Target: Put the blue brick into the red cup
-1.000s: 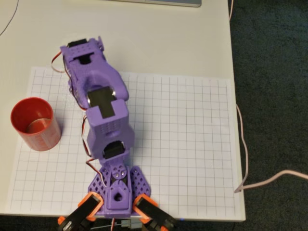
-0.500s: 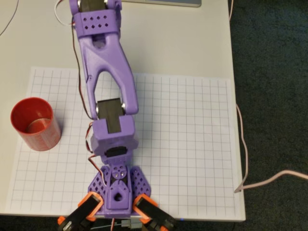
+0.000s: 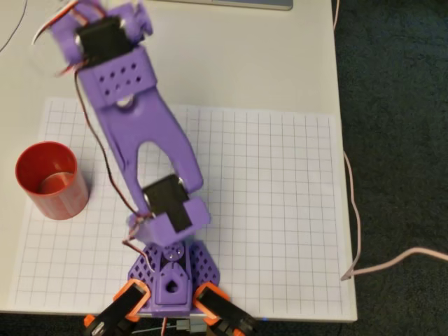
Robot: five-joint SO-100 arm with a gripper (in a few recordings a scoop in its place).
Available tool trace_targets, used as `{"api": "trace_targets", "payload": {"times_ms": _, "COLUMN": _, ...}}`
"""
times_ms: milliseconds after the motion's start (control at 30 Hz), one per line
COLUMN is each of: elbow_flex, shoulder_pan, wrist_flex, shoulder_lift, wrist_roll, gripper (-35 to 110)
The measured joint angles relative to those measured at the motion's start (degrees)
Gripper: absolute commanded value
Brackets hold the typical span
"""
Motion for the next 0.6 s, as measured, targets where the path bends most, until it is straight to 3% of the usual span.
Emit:
{"api": "trace_targets", "payload": {"times_ms": 300, "elbow_flex": 13.5, "shoulder_pan": -23.5, "wrist_flex": 0.0, "shoulder_lift": 4.2, "wrist_roll": 9.4, "gripper": 0}}
{"api": "trace_targets", "payload": {"times_ms": 600, "elbow_flex": 24.4, "shoulder_pan": -29.7, "wrist_flex": -3.0, "shoulder_lift": 3.1, "wrist_roll": 13.5, "gripper": 0}}
